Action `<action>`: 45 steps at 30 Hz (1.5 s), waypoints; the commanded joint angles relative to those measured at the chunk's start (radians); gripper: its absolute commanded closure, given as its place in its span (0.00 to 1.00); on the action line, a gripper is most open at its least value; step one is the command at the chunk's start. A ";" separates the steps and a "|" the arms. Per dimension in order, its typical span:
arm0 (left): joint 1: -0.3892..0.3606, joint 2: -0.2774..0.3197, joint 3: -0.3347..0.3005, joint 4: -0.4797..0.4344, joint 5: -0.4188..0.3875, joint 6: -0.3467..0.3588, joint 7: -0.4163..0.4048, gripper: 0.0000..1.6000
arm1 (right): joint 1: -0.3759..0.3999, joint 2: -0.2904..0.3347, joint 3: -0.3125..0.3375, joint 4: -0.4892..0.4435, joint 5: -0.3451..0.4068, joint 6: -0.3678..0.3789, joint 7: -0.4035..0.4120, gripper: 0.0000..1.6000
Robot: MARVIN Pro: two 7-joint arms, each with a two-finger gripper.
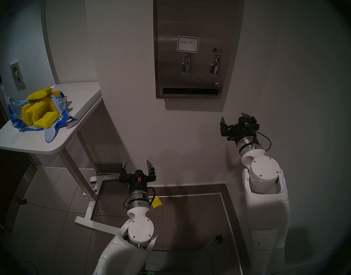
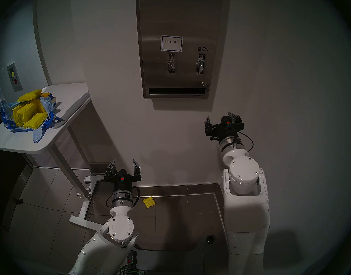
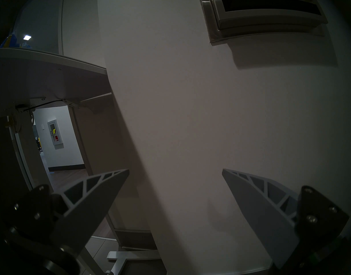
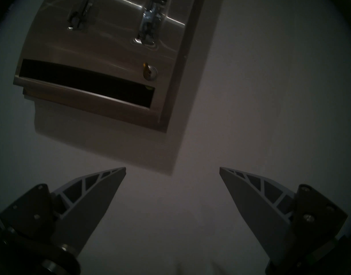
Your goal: Open the dispenser door, put the pads inside, close the door
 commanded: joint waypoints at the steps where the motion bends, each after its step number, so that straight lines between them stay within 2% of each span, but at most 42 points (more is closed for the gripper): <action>1: -0.017 -0.002 -0.002 -0.026 0.002 -0.007 0.001 0.00 | 0.112 -0.004 -0.046 -0.019 -0.013 -0.009 -0.012 0.00; 11: -0.018 0.000 0.001 -0.026 0.000 -0.007 0.004 0.00 | 0.184 -0.016 -0.085 0.024 -0.034 -0.011 -0.046 0.00; 33: -0.020 0.005 0.006 -0.025 -0.004 -0.007 0.010 0.00 | 0.354 -0.054 -0.114 0.177 -0.069 -0.014 -0.102 0.00; 35: -0.020 0.005 0.006 -0.025 -0.004 -0.007 0.010 0.00 | 0.370 -0.054 -0.114 0.192 -0.070 -0.016 -0.104 0.07; 40: -0.020 0.006 0.007 -0.026 -0.005 -0.006 0.011 0.00 | 0.401 -0.054 -0.111 0.225 -0.073 -0.021 -0.109 0.11; 42: -0.020 0.007 0.008 -0.026 -0.005 -0.006 0.012 0.00 | 0.416 -0.052 -0.109 0.243 -0.071 -0.023 -0.109 0.18; 43: -0.020 0.007 0.008 -0.027 -0.006 -0.006 0.012 0.00 | 0.432 -0.051 -0.108 0.259 -0.070 -0.024 -0.109 0.25; 45: -0.020 0.008 0.008 -0.027 -0.006 -0.006 0.012 0.00 | 0.433 -0.051 -0.108 0.265 -0.070 -0.028 -0.109 0.27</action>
